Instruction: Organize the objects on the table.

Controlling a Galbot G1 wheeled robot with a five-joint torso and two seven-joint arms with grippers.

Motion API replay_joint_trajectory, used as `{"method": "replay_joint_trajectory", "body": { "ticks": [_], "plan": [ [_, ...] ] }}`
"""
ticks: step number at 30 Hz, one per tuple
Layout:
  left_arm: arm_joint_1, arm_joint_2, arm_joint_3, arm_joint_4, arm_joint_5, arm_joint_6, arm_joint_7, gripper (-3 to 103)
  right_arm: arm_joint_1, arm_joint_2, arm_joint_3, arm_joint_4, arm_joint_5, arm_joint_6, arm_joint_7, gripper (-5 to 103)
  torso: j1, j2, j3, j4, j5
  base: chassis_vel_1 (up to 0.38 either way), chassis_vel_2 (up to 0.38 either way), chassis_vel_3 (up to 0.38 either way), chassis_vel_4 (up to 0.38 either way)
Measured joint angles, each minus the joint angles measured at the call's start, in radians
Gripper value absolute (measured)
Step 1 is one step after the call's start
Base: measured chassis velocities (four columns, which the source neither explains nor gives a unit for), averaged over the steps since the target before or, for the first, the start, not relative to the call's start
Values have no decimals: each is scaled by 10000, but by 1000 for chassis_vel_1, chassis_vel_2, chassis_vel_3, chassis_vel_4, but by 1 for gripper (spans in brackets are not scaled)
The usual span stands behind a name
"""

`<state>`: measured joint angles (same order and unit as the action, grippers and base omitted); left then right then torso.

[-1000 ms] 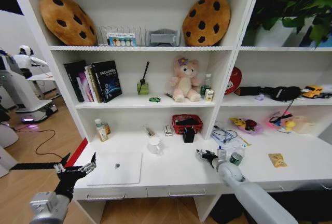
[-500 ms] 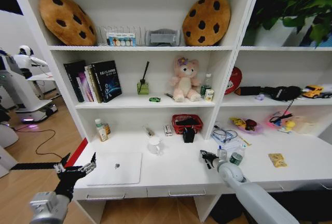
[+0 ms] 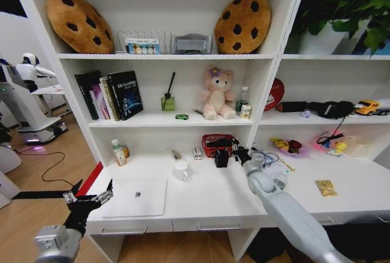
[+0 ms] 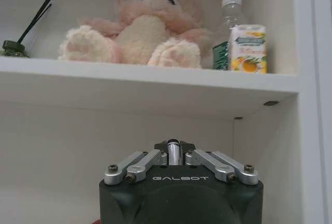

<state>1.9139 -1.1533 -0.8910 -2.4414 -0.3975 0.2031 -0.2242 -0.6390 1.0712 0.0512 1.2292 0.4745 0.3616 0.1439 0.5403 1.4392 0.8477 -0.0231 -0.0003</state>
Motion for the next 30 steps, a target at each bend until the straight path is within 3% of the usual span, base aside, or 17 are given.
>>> {"method": "replay_joint_trajectory", "body": {
  "ticks": [1,3,5,12,22,28,30],
  "plan": [
    [0,0,0,0,0,0,0,100,250,358,-125,-614,-221,466,-51,10,1,-1,0,2,6,0,0,0,0],
    [0,0,-1,0,0,0,0,100,321,481,-168,-809,-272,608,-68,10,1,-1,1,2,4,0,0,0,0],
    [0,0,0,0,0,0,0,100,662,1148,-387,-1730,-423,1167,-213,10,0,-1,0,2,1,0,0,0,0],
    [0,0,-1,0,0,0,0,100,964,1882,-374,-2893,-719,2114,-575,10,0,0,0,0,1,0,0,0,0],
    [0,0,0,0,0,0,0,100,772,1605,-169,-3088,-747,2390,-708,10,1,0,-2,-2,3,0,0,0,0],
    [0,0,-1,0,0,0,-1,100,205,1392,-114,-2448,-470,1943,-731,9,-1,-1,-2,0,3,0,0,0,0],
    [0,0,-1,0,1,0,0,100,-53,1326,-48,-2152,-336,1650,-803,15,-1,0,-2,-1,3,0,0,0,0]
  ]
}}
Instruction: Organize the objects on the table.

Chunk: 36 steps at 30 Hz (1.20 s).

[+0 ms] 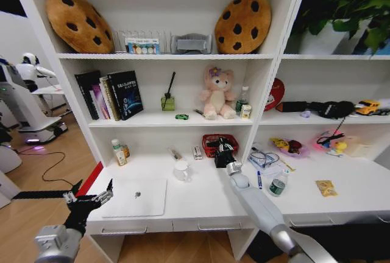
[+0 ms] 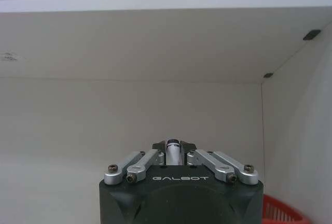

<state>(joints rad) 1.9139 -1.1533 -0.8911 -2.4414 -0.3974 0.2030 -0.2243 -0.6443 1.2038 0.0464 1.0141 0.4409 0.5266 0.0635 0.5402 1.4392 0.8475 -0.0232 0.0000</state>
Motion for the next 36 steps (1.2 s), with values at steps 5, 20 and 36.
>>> {"method": "replay_joint_trajectory", "body": {
  "ticks": [5,20,36],
  "plan": [
    [0,0,0,0,-1,0,0,100,-414,-178,101,552,216,-222,-2,37,-1,0,0,2,1,0,0,0,0],
    [0,0,1,0,-1,0,0,100,-2664,-2341,810,6323,1894,-4518,4064,91,-1,3,-1,-2,-4,0,0,0,0],
    [0,0,0,0,0,0,0,100,-4343,-2364,1486,7312,5767,-7237,8579,100,-1,2,1,1,0,0,0,0,0]
  ]
}}
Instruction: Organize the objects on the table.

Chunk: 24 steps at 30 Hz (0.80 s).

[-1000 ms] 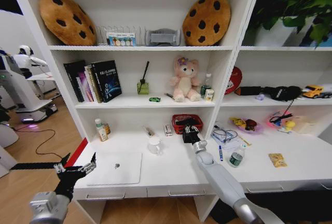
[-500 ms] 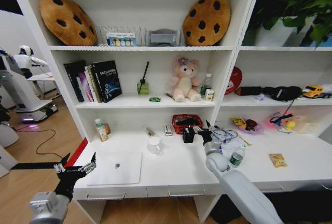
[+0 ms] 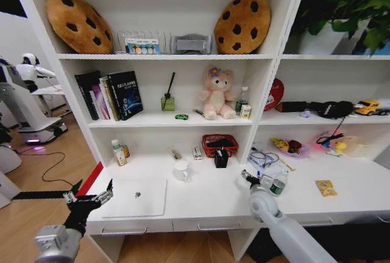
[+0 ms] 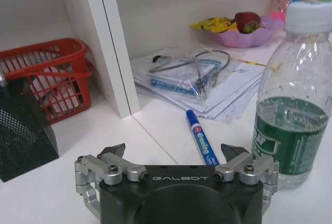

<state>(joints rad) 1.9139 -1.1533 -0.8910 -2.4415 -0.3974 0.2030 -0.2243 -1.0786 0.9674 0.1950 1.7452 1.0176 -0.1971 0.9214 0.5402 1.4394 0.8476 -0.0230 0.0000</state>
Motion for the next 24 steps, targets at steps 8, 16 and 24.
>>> {"method": "replay_joint_trajectory", "body": {
  "ticks": [8,16,24],
  "plan": [
    [0,0,0,1,0,0,0,100,-733,161,58,200,-174,122,141,103,0,-1,-1,-2,0,0,0,0,0],
    [-1,0,0,1,0,0,0,100,-647,159,153,-607,-668,247,-363,99,0,-1,-1,0,-4,0,0,0,0],
    [0,0,0,1,0,0,0,100,-273,152,25,-1196,-820,298,-659,90,0,1,-3,-2,-8,0,0,0,0]
  ]
}}
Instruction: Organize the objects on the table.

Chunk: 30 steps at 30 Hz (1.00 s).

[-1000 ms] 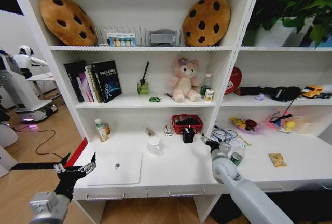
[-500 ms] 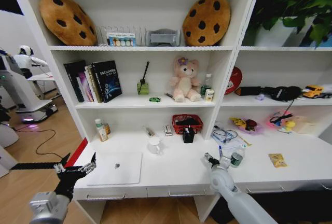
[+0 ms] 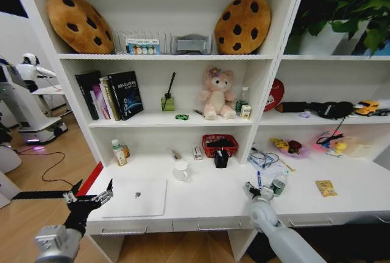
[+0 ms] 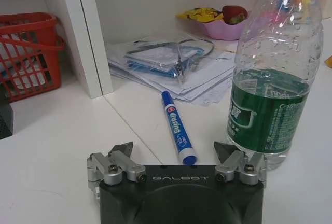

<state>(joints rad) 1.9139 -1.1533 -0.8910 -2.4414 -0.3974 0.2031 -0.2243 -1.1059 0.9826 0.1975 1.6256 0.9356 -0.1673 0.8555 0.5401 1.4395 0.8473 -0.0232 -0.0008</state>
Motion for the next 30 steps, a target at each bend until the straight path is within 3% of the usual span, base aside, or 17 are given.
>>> {"method": "replay_joint_trajectory", "body": {
  "ticks": [2,6,8,11,15,18,20,22,28,30],
  "plan": [
    [0,0,0,0,0,0,0,100,32,1,-19,-47,-5,14,-20,84,0,0,0,0,0,0,0,0,0],
    [0,0,0,-1,0,0,0,100,-46,-4,-40,25,-10,72,-96,62,0,0,1,-1,2,0,0,0,0],
    [0,0,0,0,0,0,0,100,-79,-4,-43,72,-10,81,-106,62,0,0,1,-1,4,0,0,0,0],
    [0,0,0,0,0,0,0,100,-197,-3,-51,299,20,91,-118,46,0,0,3,0,9,0,0,0,0],
    [0,0,0,0,0,0,0,100,-234,-14,-54,391,53,91,-119,36,1,-2,4,1,11,0,0,0,0],
    [0,0,0,0,0,0,0,100,-260,-29,-67,501,117,87,-104,19,2,-3,5,1,14,0,0,0,0],
    [0,0,0,0,0,0,0,100,-265,-37,-70,543,139,86,-102,19,2,-3,5,1,15,0,0,0,0],
    [0,0,0,0,0,0,0,100,-273,-59,-73,675,219,78,-100,12,3,-4,5,1,17,0,0,0,0],
    [0,0,0,0,0,0,0,100,-117,-51,-51,1172,472,412,-129,12,3,-5,6,0,14,0,0,0,0],
    [0,0,0,0,0,0,0,100,214,-87,-49,1905,1235,700,-225,12,3,-4,5,1,8,0,0,0,0]
  ]
}}
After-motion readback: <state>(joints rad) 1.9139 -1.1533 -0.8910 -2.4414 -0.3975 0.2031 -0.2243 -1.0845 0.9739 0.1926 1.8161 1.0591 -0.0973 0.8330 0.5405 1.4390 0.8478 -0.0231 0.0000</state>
